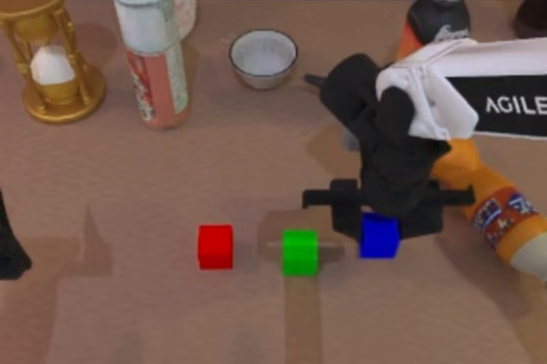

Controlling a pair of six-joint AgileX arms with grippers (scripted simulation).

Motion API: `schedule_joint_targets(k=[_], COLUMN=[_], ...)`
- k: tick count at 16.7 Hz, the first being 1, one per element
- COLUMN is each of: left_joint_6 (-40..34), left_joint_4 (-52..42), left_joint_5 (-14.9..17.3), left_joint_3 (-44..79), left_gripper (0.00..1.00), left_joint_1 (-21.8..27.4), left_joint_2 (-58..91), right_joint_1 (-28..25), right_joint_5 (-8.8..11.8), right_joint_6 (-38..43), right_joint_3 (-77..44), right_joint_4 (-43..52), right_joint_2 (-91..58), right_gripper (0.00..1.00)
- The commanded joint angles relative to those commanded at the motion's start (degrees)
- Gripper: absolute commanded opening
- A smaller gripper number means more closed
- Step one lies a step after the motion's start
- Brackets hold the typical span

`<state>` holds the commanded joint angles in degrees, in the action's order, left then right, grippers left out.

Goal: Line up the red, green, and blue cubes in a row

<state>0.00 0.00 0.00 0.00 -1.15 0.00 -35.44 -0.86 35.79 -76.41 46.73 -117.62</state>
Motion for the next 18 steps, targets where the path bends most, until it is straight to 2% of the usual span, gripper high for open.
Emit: schedule_joint_targets(k=[6,18], left_joint_6=[0.0,0.0], left_joint_4=[0.0,0.0], left_joint_5=[0.0,0.0], left_joint_3=[0.0,0.0], left_gripper=[1.00,1.00], left_joint_1=[0.0,0.0], left_joint_2=[0.0,0.0], right_joint_1=[-0.1,-0.1], right_joint_5=[-0.1,-0.1], right_joint_6=[0.1,0.1], right_joint_3=[1.3,1.3], right_joint_4=[-2.1,-2.1], right_joint_2=[-1.0,-1.0], right_gripper=[0.00,0.90])
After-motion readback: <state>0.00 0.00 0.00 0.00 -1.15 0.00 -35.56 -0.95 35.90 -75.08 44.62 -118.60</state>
